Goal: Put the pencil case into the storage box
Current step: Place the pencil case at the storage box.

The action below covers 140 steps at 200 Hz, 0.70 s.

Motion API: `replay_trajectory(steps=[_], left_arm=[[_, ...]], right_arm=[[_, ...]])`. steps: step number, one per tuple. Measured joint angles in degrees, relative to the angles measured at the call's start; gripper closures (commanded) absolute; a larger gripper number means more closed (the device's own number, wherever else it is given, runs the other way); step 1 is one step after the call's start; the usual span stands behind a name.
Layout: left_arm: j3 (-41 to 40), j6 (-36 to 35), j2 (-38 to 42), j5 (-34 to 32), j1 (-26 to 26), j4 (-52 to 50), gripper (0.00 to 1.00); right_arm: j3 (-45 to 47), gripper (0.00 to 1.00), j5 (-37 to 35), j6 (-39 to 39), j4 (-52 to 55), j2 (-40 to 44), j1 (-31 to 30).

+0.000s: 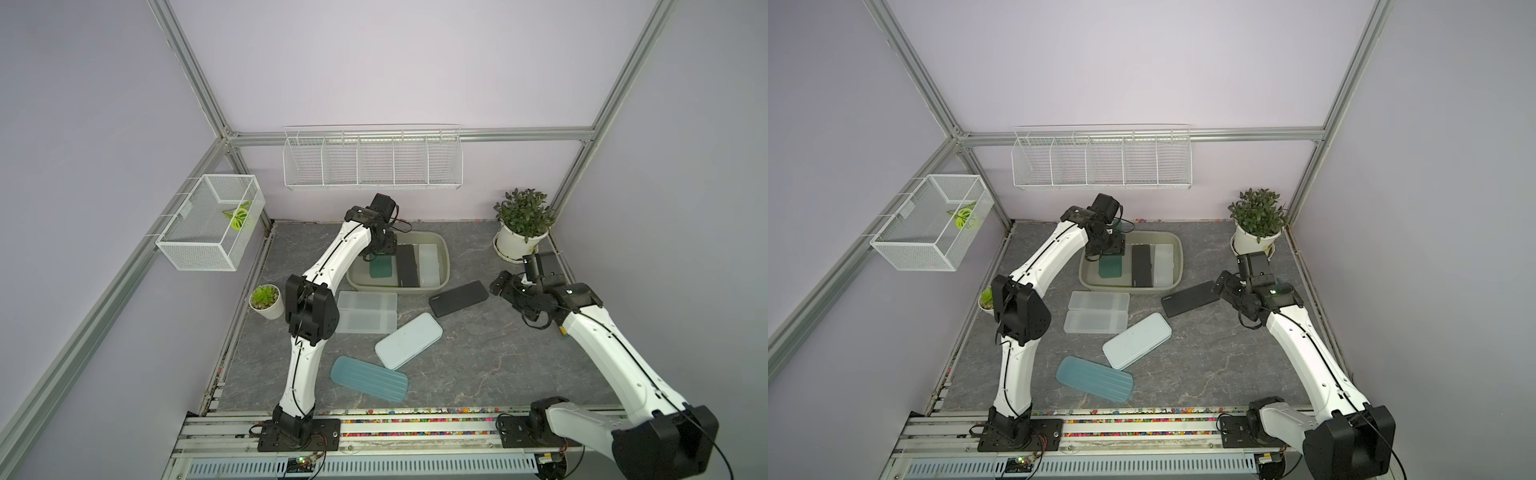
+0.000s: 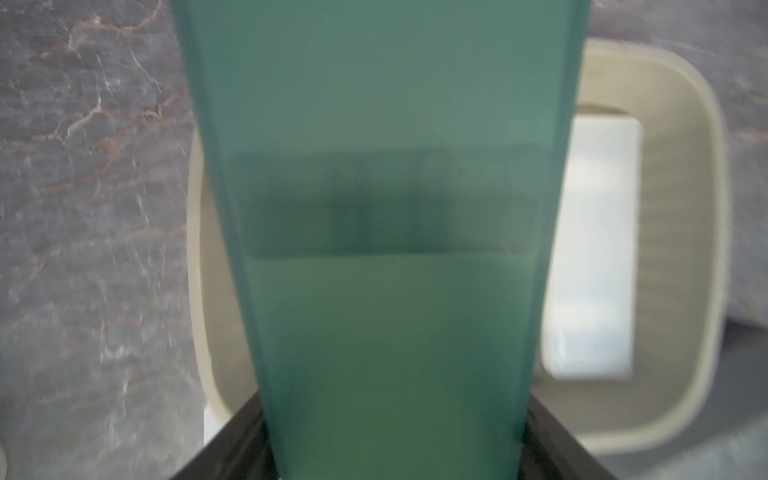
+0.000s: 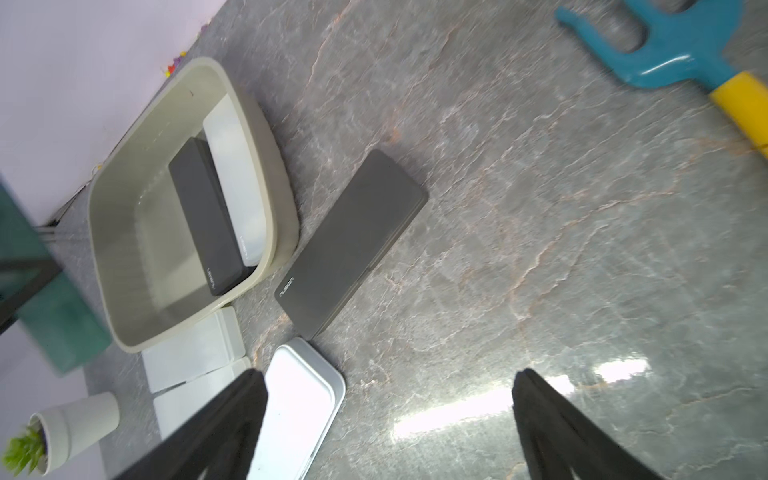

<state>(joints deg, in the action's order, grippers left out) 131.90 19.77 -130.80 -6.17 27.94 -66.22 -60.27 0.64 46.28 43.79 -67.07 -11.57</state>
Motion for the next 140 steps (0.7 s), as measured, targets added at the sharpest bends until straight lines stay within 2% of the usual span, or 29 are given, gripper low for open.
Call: replay_trajectory(steps=[27,102,118,140], left_arm=[[5.9,-1.6,-6.8,-0.2,-1.6,-0.1,0.73],[6.4,-4.3,-14.8,2.8,-1.9,0.6,0.71],[6.4,-4.2,-15.7,4.4,-1.9,1.4,0.68],[6.4,-4.0,-16.7,6.7,-1.9,2.4,0.55]], right_arm=[[-0.5,0.03,1.2,-0.1,-0.3,-0.4,0.0],[-0.6,0.03,1.8,-0.9,-0.6,-1.4,0.0],[-0.5,0.03,1.8,-1.1,-0.6,-1.4,0.0],[0.0,0.03,1.8,-1.4,-0.6,-1.4,0.0]])
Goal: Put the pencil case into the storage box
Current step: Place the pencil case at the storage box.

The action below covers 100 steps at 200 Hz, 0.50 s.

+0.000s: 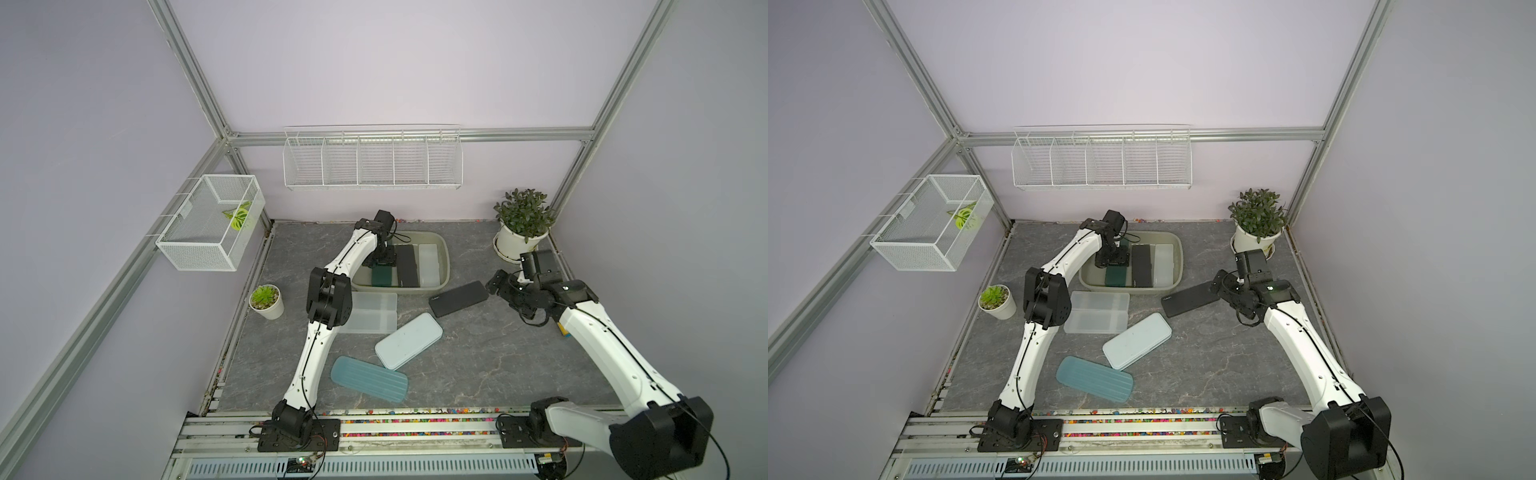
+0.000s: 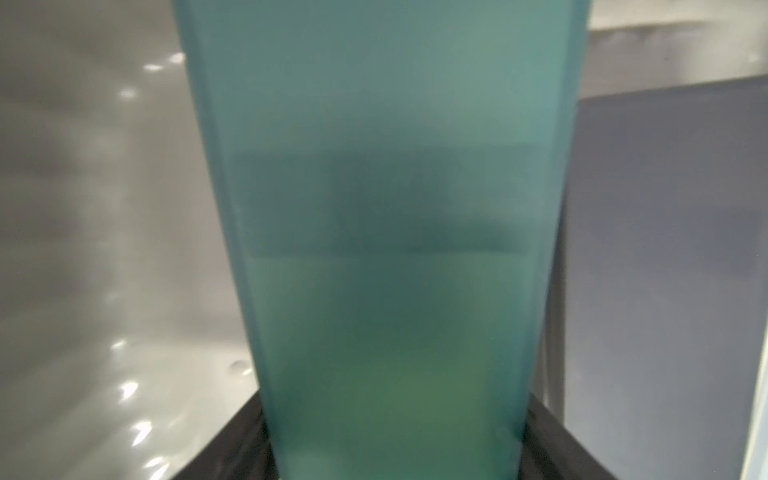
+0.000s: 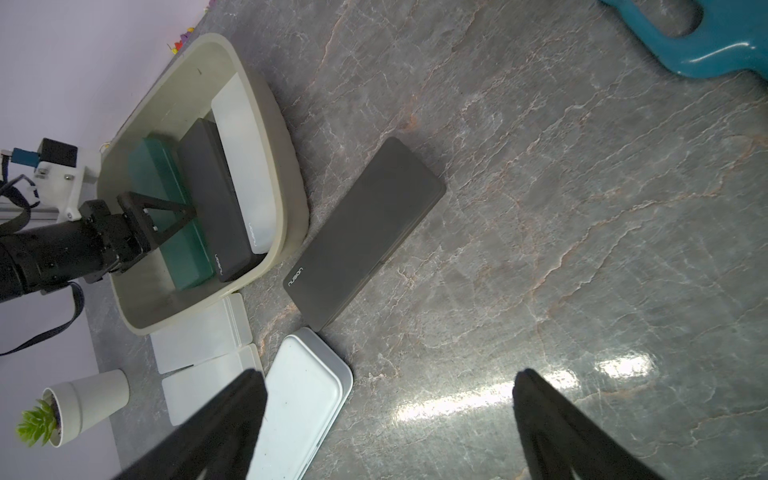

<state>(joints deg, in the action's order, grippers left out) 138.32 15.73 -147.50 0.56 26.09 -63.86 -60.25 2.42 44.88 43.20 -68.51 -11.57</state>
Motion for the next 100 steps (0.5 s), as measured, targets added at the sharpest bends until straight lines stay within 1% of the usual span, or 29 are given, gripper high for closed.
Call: replay_trajectory(steps=[12,35,60,100], left_arm=[[0.0,0.0,-0.4,1.1,0.0,0.1,0.45],[0.0,0.0,-0.5,2.4,0.0,0.3,0.34],[-0.3,0.0,-0.4,3.2,0.0,0.6,0.28],[-2.5,0.0,0.8,5.8,0.0,2.6,0.26]], right_arm=[[0.3,0.03,0.0,-0.2,0.0,0.0,0.0],[0.3,0.03,0.0,-0.5,0.0,0.0,0.0],[0.5,0.02,0.0,-0.8,0.0,0.0,0.0],[1.1,0.02,0.0,-0.8,0.0,0.0,0.0]])
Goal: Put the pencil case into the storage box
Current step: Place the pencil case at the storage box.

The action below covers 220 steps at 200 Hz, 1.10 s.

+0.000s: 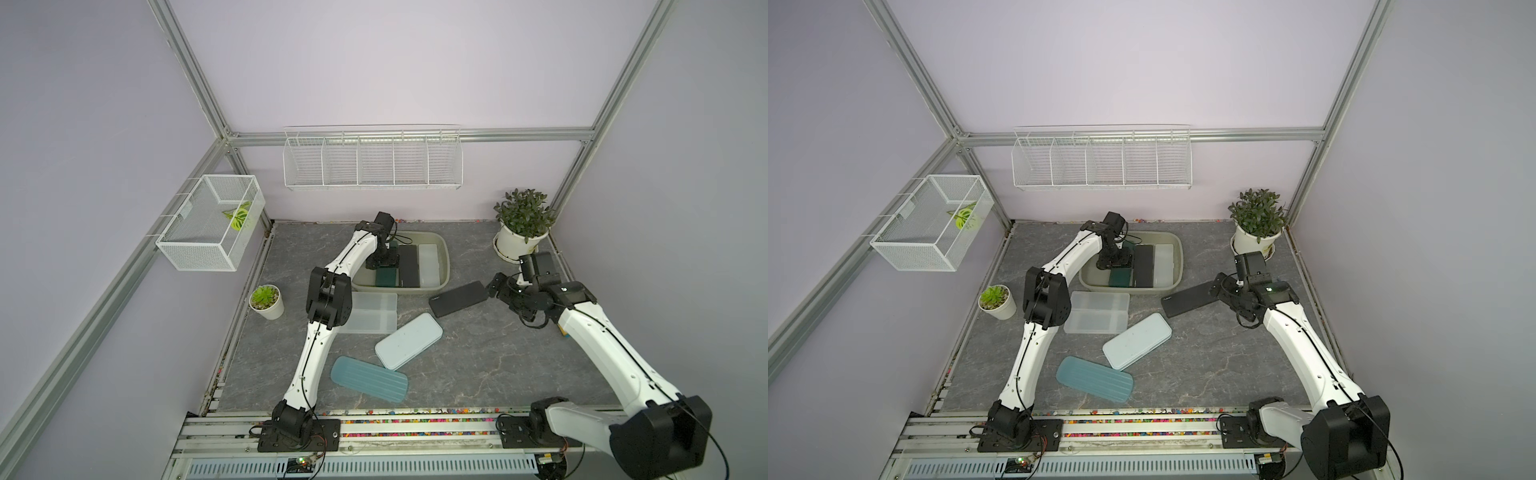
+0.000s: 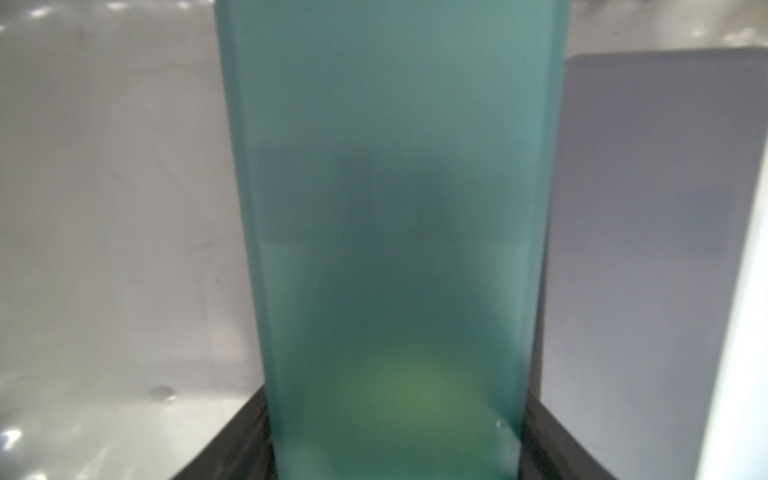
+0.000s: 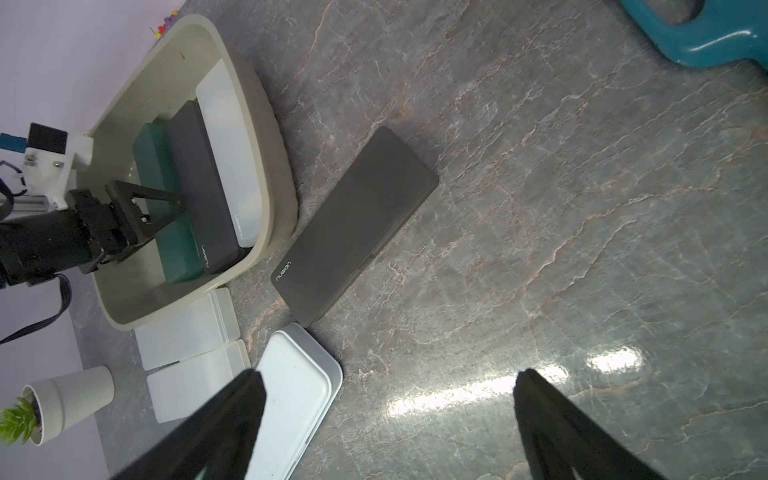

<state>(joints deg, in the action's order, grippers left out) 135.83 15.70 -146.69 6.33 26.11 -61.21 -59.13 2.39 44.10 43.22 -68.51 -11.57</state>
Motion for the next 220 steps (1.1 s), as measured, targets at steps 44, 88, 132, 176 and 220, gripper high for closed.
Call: replay_trajectory(steps=[44,88,132,176,220], left_arm=[[0.0,-0.3,0.0,1.1,0.3,0.7,0.18],[-1.1,-1.4,1.8,0.8,0.9,0.5,0.11],[-1.4,-1.5,6.5,-0.8,1.3,0.0,0.08],[-15.8,-4.2,22.9,-6.3,1.6,-0.8,0.12],[-48.9,-14.9,54.7,-10.2,9.8,-1.6,0.11]], right_arm=[[0.3,0.02,0.0,0.0,0.0,0.0,0.0],[0.3,0.02,0.0,0.1,0.0,0.3,0.0],[0.4,0.02,-0.1,0.2,0.2,1.2,0.0],[0.4,0.02,-0.8,0.0,0.3,3.0,0.0],[3.7,0.02,-1.3,-1.2,-0.9,6.3,0.0]])
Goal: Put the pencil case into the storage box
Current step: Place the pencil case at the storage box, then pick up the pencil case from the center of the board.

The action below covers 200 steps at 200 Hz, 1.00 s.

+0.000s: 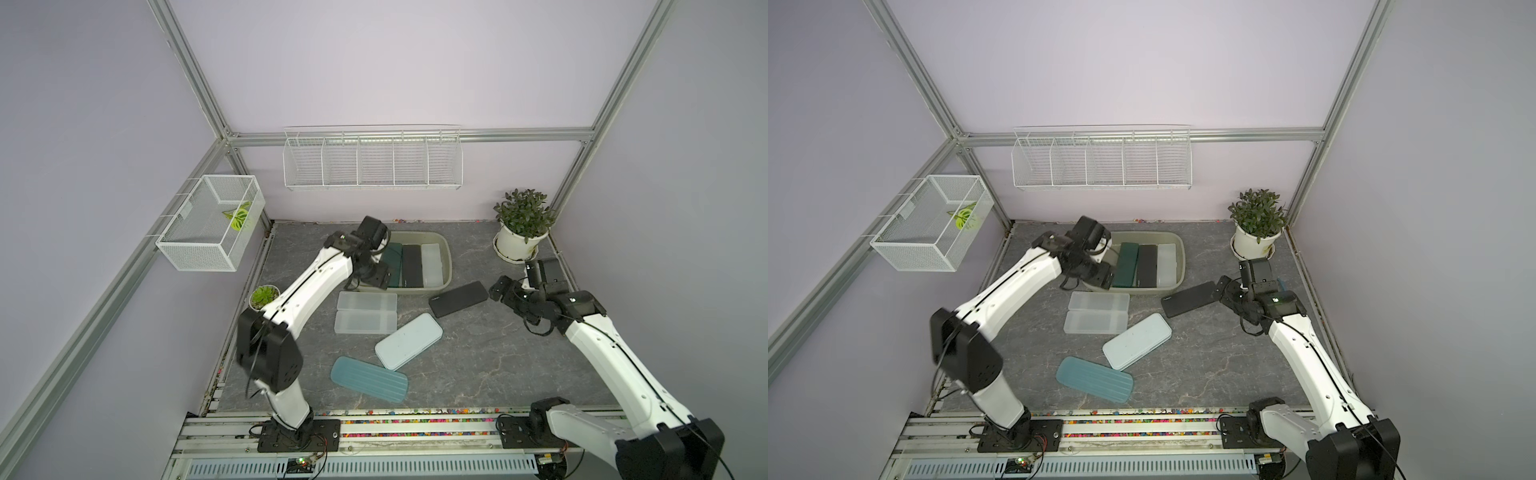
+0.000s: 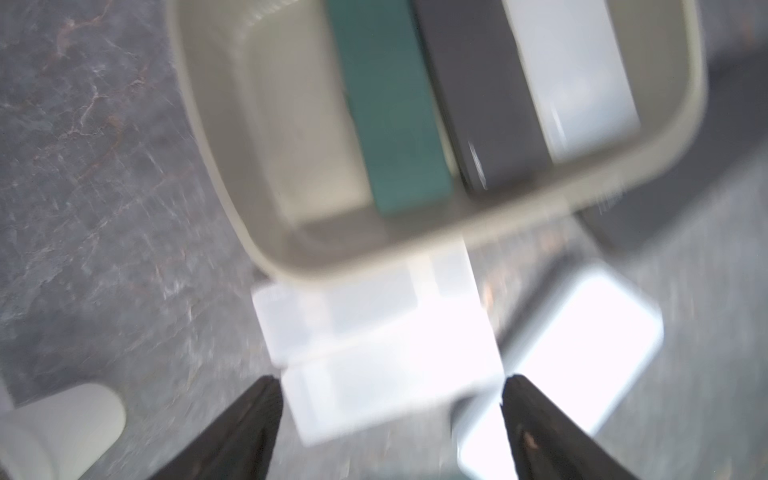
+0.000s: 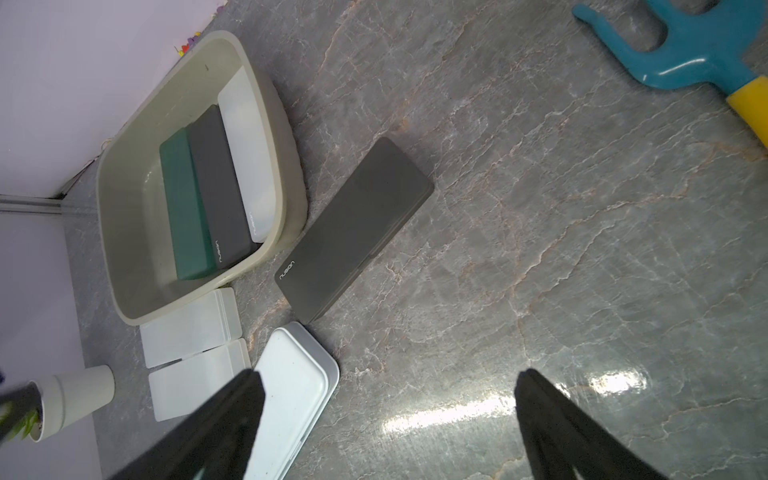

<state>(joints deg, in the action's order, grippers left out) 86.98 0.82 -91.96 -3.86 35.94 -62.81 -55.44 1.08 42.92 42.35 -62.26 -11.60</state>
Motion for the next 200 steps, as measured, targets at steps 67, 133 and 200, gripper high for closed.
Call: replay_trajectory(steps=[67,133,200], left_arm=[[-28.3,-23.1,26.8,5.0,15.1,-2.2,0.01],[-37.2,-34.2,26.9,8.3,19.3,2.6,0.01],[-43.9,-40.9,24.5,9.8,19.6,11.8,0.00]], right_arm=[[8.0,0.02,0.0,-0.1,-3.7,1.9,0.0],[10.8,0.02,-1.0,0.5,-4.5,4.6,0.0],[11.4,0.02,-1.3,1.2,-4.5,5.7,0.0]])
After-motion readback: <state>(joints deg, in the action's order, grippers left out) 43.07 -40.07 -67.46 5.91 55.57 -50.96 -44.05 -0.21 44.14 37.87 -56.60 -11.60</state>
